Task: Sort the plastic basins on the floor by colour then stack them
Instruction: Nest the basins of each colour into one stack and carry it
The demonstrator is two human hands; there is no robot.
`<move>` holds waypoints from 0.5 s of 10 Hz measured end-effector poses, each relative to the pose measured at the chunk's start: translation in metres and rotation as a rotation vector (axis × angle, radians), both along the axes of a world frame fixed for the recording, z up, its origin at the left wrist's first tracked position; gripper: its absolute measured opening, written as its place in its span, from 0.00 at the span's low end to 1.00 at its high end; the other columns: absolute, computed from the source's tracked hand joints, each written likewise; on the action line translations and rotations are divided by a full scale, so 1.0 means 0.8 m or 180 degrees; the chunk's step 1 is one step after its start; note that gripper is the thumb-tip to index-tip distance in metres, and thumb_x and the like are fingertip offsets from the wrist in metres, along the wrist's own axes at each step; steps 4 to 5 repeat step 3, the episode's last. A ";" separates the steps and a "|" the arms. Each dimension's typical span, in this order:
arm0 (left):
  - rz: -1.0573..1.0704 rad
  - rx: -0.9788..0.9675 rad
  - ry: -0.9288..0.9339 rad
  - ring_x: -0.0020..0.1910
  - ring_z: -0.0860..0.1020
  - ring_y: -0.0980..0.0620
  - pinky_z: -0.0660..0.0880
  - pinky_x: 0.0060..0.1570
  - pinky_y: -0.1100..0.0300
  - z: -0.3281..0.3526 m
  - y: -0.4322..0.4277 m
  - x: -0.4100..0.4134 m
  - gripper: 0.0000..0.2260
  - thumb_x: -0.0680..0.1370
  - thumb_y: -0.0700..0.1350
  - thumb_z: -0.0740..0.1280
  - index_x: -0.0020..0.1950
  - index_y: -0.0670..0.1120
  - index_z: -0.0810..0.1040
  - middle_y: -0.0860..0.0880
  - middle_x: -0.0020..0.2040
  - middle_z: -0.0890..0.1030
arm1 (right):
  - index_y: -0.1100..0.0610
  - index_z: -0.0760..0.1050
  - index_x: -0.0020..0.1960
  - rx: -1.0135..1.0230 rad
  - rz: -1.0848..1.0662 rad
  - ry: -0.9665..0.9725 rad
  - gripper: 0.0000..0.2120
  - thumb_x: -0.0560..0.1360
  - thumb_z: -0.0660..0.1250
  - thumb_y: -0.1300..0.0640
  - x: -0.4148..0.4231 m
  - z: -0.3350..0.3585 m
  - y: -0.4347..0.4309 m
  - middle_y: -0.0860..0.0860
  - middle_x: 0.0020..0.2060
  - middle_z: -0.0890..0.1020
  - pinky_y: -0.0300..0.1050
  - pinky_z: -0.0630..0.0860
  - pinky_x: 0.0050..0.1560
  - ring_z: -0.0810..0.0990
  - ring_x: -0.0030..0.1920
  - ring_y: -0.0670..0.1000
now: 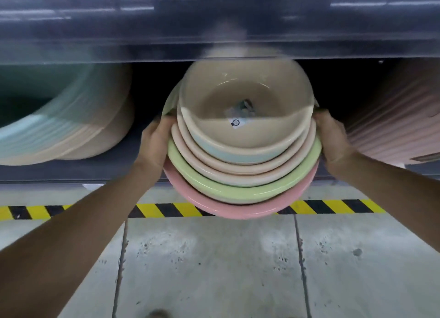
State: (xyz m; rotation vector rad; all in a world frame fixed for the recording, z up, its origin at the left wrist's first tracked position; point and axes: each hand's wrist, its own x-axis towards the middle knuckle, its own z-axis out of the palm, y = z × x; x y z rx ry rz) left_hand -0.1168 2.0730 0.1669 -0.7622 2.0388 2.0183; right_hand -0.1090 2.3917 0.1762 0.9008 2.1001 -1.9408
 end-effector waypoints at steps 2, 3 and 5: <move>0.0320 0.0116 0.0338 0.45 0.81 0.51 0.77 0.51 0.55 -0.013 0.005 -0.035 0.07 0.72 0.50 0.66 0.42 0.49 0.81 0.49 0.42 0.84 | 0.48 0.81 0.52 0.0037 -0.0118 0.0252 0.23 0.62 0.68 0.37 -0.052 -0.008 -0.009 0.50 0.53 0.86 0.46 0.78 0.57 0.84 0.52 0.48; 0.0500 0.0100 0.0492 0.46 0.83 0.52 0.78 0.52 0.55 -0.026 0.010 -0.050 0.05 0.73 0.49 0.67 0.42 0.50 0.82 0.51 0.43 0.85 | 0.43 0.75 0.47 0.0300 0.0308 0.0188 0.09 0.75 0.62 0.39 -0.070 -0.005 -0.010 0.52 0.66 0.78 0.46 0.71 0.64 0.75 0.56 0.46; 0.0500 0.0100 0.0492 0.46 0.83 0.52 0.78 0.52 0.55 -0.026 0.010 -0.050 0.05 0.73 0.49 0.67 0.42 0.50 0.82 0.51 0.43 0.85 | 0.43 0.75 0.47 0.0300 0.0308 0.0188 0.09 0.75 0.62 0.39 -0.070 -0.005 -0.010 0.52 0.66 0.78 0.46 0.71 0.64 0.75 0.56 0.46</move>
